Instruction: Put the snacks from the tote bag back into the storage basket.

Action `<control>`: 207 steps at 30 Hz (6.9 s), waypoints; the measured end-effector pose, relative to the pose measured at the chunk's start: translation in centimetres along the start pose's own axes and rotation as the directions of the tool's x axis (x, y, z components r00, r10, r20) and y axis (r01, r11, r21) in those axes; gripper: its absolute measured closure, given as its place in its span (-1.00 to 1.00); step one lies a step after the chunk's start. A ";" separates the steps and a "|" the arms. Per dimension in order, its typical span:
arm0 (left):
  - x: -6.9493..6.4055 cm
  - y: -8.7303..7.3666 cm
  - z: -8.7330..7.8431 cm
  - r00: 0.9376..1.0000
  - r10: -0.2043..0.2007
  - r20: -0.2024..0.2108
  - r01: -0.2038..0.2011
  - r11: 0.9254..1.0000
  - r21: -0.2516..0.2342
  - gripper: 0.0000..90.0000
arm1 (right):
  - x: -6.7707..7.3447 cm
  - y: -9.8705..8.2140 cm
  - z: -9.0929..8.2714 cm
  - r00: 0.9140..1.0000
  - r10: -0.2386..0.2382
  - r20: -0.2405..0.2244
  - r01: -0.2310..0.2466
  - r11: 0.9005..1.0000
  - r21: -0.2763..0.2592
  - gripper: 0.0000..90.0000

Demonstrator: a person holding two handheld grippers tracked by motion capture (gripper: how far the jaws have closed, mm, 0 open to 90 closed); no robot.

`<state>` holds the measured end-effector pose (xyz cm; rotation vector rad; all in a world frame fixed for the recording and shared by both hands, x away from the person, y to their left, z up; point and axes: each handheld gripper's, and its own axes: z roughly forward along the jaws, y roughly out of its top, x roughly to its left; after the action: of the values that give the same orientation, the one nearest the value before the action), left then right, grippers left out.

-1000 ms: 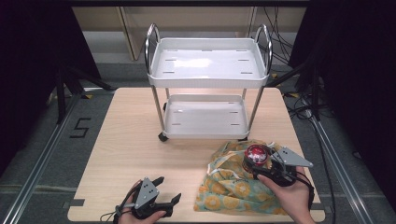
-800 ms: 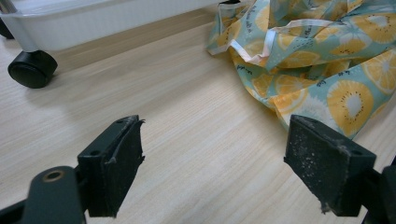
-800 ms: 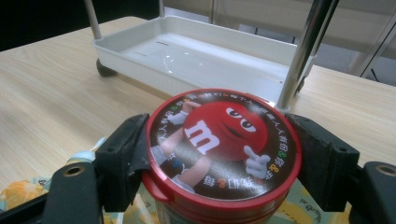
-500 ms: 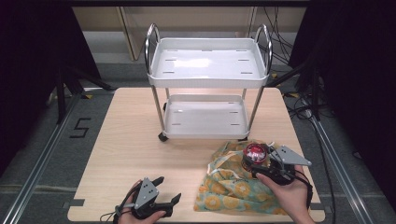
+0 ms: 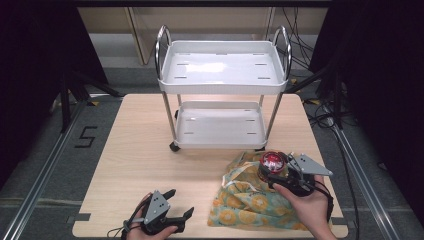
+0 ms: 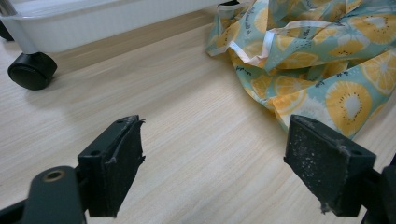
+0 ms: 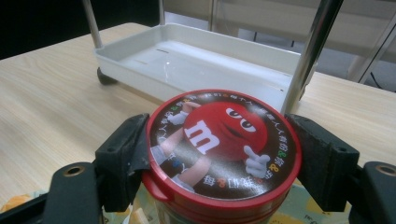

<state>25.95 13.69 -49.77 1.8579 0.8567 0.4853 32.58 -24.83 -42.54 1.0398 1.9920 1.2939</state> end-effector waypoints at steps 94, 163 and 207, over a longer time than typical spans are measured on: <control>0.0 0.1 -0.1 1.000 0.007 -0.018 -0.006 1.000 0.009 -0.59 | 0.8 2.9 2.3 1.000 0.024 0.003 -0.024 0.999 -0.028 -0.40; 0.2 0.2 -0.3 1.000 -0.004 -0.023 0.003 0.999 -0.035 -0.59 | 0.5 4.3 5.4 0.999 0.010 0.034 -0.009 0.999 -0.039 -0.40; 0.1 0.2 -0.3 0.999 -0.028 -0.041 0.027 0.999 -0.041 -0.59 | 0.6 5.0 7.0 0.999 0.021 0.027 -0.020 0.999 -0.034 -0.40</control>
<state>25.86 13.89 -49.46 1.8028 0.8932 0.5220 39.21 -19.67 -40.70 1.0589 1.9377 1.3130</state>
